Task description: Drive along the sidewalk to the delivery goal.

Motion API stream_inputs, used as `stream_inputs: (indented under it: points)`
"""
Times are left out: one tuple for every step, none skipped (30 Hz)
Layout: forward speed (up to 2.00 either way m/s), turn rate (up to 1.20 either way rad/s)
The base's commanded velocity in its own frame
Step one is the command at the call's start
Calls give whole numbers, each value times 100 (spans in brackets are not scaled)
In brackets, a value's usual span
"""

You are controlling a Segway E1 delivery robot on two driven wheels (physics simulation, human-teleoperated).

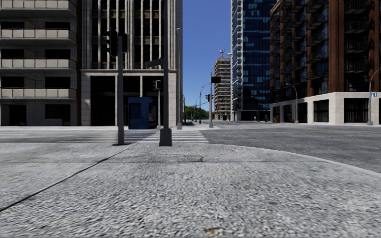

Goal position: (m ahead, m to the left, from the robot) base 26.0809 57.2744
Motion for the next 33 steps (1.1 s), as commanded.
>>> stream_inputs:
  points:
    - [200,0]
    - [200,0]
    - [200,0]
    - [200,0]
    - [200,0]
    - [200,0]
    - [200,0]
    - [200,0]
    - [200,0]
    - [200,0]
    - [200,0]
    - [200,0]
    - [200,0]
    - [200,0]
    - [200,0]
    - [200,0]
    - [200,0]
    - [200,0]
    - [200,0]
    - [200,0]
    - [200,0]
    - [200,0]
    - [200,0]
    - [200,0]
    - [200,0]
    - [200,0]
    - [200,0]
    - [200,0]
    - [200,0]
    - [200,0]
    - [200,0]
    - [200,0]
    - [200,0]
